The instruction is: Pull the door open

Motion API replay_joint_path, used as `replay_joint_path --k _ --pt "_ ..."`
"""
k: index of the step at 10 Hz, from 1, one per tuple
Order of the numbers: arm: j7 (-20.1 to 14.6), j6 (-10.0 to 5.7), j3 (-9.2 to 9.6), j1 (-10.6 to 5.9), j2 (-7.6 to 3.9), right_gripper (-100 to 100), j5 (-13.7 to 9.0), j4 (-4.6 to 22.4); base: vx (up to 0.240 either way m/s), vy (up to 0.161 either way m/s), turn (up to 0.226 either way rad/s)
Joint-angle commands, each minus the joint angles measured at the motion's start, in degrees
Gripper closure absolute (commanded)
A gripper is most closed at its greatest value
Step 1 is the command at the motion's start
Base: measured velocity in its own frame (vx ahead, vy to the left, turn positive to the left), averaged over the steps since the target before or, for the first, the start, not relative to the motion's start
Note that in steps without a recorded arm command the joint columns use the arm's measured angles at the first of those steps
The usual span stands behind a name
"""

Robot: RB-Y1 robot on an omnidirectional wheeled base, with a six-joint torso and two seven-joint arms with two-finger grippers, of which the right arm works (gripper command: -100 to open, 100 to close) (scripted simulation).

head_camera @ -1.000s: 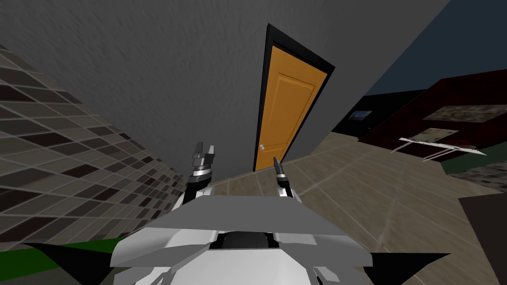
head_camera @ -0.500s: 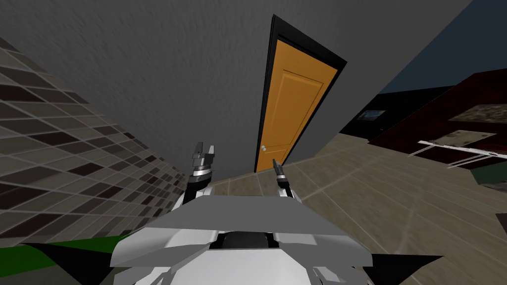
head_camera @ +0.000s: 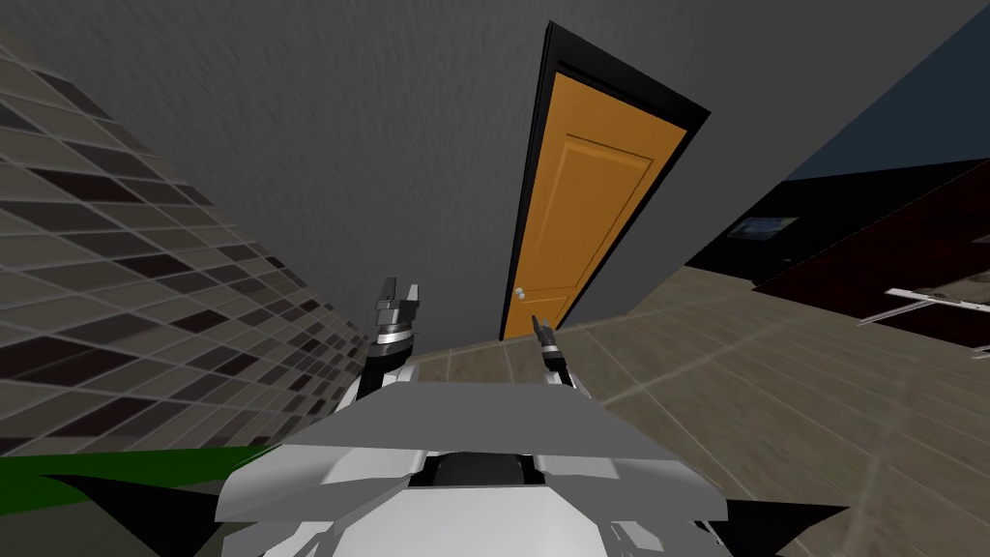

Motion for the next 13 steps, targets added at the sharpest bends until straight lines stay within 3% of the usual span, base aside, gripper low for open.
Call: replay_joint_path --k 1,12,13 --pt "1.6 0.29 -0.01 -0.38 -0.31 -100 0.0 1.1 0.067 -0.025 0.050" --pt "17.0 -3.56 0.09 -5.58 -3.95 -100 0.2 19.3 0.069 -0.022 0.102" --pt "17.0 -3.56 0.09 -5.58 -3.95 -100 0.2 19.3 0.054 -0.025 0.038"
